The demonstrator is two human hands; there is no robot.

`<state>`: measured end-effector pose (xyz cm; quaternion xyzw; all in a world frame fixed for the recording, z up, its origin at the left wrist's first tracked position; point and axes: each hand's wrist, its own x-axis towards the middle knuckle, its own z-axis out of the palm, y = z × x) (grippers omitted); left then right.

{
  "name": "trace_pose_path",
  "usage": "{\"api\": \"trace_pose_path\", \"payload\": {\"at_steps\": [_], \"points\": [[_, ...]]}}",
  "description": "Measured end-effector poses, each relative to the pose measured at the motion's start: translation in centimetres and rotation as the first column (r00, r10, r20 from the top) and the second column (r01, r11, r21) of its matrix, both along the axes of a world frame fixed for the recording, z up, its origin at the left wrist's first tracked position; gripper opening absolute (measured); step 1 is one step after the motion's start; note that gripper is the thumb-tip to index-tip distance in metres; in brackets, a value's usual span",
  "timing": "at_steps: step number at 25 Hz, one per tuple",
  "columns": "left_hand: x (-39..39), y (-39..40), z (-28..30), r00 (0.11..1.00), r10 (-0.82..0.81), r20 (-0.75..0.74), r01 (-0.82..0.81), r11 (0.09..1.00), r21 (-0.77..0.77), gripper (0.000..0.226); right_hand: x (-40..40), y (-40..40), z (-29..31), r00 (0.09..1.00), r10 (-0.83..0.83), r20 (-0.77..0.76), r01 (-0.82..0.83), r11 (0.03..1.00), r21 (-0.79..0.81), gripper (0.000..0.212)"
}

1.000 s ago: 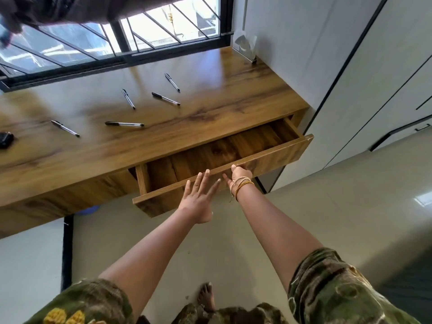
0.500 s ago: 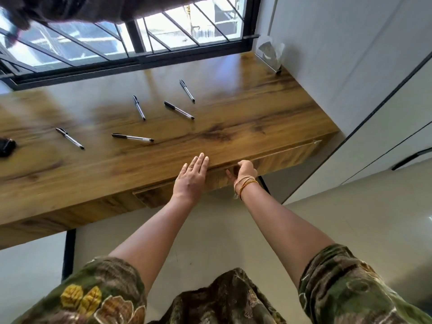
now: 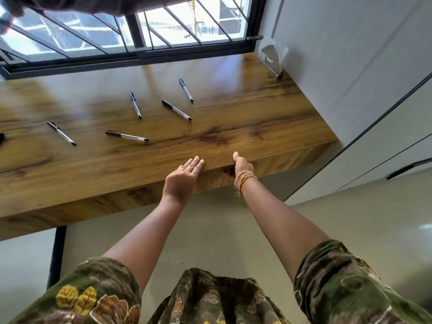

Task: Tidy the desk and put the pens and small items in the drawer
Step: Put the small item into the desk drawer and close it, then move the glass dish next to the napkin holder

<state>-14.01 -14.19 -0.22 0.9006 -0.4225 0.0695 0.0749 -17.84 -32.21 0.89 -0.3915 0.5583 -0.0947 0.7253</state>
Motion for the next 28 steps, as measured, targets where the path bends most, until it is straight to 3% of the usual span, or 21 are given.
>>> {"api": "trace_pose_path", "payload": {"at_steps": [2, 5, 8, 10, 16, 28], "points": [[-0.1, 0.0, 0.6, 0.995, 0.05, -0.082, -0.045, 0.997, 0.057, 0.066, 0.0, -1.1, -0.2, 0.976, 0.171, -0.135, -0.183, 0.979, -0.084, 0.06], [0.2, -0.2, 1.7, 0.97, 0.061, -0.236, -0.037, 0.994, 0.105, 0.068, -0.1, -3.1, -0.2, 0.843, 0.379, -0.381, -0.48, 0.851, -0.213, 0.067], [0.1, 0.0, 3.1, 0.952, 0.107, -0.287, -0.071, 0.989, 0.131, 0.068, -0.9, -1.9, 3.7, 0.743, 0.454, -0.492, -0.631, 0.72, -0.289, 0.033], [0.1, 0.3, 3.8, 0.944, 0.15, -0.294, -0.118, 0.985, 0.125, 0.066, -0.9, -0.8, 5.5, 0.665, 0.475, -0.576, -0.725, 0.597, -0.344, 0.025], [1.4, 2.0, 6.1, 0.919, 0.258, -0.299, -0.252, 0.966, 0.059, 0.063, 2.2, 1.2, 7.5, 0.588, 0.505, -0.632, -0.808, 0.326, -0.492, 0.033], [4.3, 7.6, 6.1, 0.812, 0.472, -0.343, -0.489, 0.871, 0.042, 0.061, 9.3, 5.2, 6.0, 0.476, 0.671, -0.568, -0.845, 0.171, -0.507, 0.032]]}}
